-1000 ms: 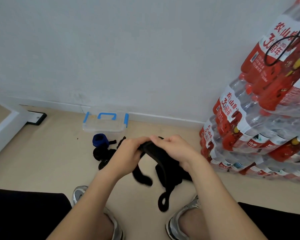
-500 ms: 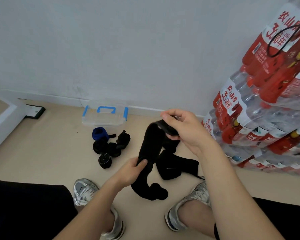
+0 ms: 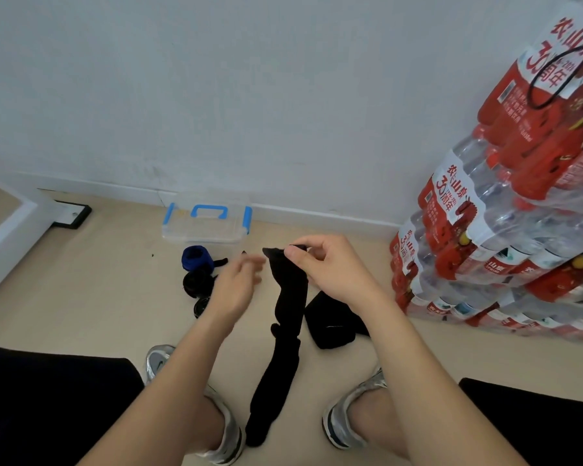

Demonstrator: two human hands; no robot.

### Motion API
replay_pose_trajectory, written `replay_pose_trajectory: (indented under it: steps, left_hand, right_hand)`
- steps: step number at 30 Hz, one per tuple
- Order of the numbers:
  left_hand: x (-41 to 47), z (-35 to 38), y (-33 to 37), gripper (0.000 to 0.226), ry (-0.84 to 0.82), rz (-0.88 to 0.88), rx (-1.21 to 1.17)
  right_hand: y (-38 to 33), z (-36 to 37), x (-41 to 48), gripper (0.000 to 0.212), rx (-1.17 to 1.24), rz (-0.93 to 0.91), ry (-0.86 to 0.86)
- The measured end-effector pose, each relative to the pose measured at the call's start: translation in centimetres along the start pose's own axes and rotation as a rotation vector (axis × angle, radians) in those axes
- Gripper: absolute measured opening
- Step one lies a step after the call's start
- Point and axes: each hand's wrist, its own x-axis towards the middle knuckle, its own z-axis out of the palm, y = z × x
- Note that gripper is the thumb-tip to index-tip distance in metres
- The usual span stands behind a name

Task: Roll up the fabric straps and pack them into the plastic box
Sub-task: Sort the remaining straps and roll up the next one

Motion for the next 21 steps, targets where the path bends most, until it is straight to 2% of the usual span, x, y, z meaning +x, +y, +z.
replay_pose_trajectory:
  steps: [2, 4, 5, 7, 8, 11, 15, 18, 21]
  left_hand:
    - [-0.2, -0.8, 2.6, 0.039, -0.088, 0.137, -0.119]
    - [-0.6, -1.5, 4.3, 0.045, -0.239, 0.299, -0.092]
    - [-0.9, -1.6, 4.9, 0.041, -0.274, 0.372, -0.04]
    - [-0.9, -1.6, 5.4, 0.019, -0.262, 0.474, 0.064]
    - [-0.9, -1.5, 5.5, 0.01, -0.24, 0.49, 0.096]
    - [-1.0, -1.3, 5.6, 0.007, -0.167, 0.499, 0.134]
    - [-1.3, -1.7, 5.9, 0.008, -0.158, 0.389, 0.004]
    - [-1.5, -2.3, 6.3, 0.012, -0.251, 0.322, -0.152]
    - [-1.7, -2.5, 6.7, 0.015, -0.228, 0.34, -0.205]
  right_hand:
    - [0.2, 0.0, 0.1, 0.016, -0.05, -0.04, 0.02]
    - [0.1, 0.1, 0.1, 0.017, -0.051, -0.049, 0.029]
    - [0.0, 0.2, 0.0, 0.018, -0.03, -0.048, 0.035]
    - [0.0, 0.2, 0.1, 0.02, 0.002, -0.053, 0.076]
    - [0.0, 0.2, 0.2, 0.018, 0.004, -0.066, 0.109]
    - [-0.3, 0.3, 0.1, 0.015, 0.036, -0.116, 0.177]
    - [-0.5, 0.1, 0.0, 0.022, 0.16, -0.169, 0.243]
    - [-0.9, -0.2, -0.2, 0.028, 0.229, -0.17, 0.206]
    - [-1.4, -1.1, -0.6, 0.024, 0.259, -0.14, 0.107]
